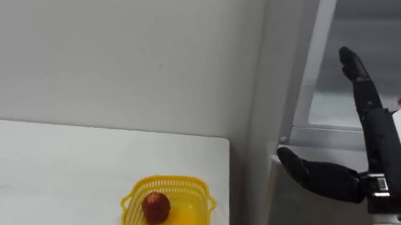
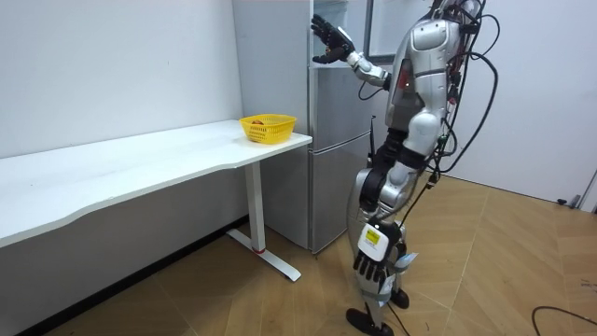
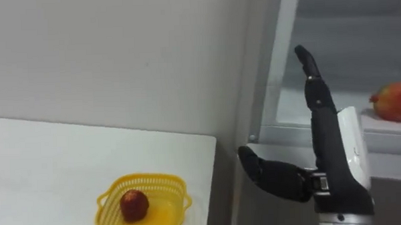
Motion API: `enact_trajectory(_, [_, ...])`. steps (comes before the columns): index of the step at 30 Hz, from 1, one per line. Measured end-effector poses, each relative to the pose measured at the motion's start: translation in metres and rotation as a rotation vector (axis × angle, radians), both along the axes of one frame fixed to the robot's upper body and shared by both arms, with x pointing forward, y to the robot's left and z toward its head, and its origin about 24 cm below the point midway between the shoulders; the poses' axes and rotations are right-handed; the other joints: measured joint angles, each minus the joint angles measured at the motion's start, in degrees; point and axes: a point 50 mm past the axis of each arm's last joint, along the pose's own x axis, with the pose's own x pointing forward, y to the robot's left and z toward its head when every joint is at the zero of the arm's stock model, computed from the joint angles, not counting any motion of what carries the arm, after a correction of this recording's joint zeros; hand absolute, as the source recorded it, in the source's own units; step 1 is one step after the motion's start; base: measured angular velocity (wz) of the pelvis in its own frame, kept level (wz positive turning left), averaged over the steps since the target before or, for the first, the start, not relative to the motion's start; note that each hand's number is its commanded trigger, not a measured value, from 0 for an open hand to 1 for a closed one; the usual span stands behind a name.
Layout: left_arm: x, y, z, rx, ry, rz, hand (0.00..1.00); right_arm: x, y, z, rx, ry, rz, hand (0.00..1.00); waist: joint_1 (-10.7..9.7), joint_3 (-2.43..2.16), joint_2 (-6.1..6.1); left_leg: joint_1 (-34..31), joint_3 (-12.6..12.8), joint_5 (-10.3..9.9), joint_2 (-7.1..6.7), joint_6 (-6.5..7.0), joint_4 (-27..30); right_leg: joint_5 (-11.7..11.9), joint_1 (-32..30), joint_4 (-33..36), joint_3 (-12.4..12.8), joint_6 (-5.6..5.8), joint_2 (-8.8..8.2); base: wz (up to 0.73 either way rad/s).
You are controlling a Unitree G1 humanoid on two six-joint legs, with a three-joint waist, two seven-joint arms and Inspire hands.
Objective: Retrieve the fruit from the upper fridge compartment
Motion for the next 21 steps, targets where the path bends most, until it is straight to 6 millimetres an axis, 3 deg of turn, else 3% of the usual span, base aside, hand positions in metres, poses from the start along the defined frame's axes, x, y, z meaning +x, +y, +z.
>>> enact_trajectory(11, [0.011,-0.015,-0.004,-0.032,-0.044,-0.004,0.00,-0.011,-0.013,0.000,0.085,-0.006,-0.042,0.00,-5.0,0.11,1.41,0.6,3.1,-0.1,0.51,-0.06,-1.1,0.1,-1.3,0.0,3.1,-0.14,0.64,-0.16])
enact_trajectory(21, [0.018,-0.024,-0.006,-0.057,-0.056,-0.055,0.00,-0.012,-0.016,-0.002,0.108,0.003,-0.058,0.00,-6.5,0.04,1.45,0.5,4.1,-0.1,0.68,-0.07,-1.9,0.1,-2.1,0.0,4.0,-0.15,0.87,-0.06])
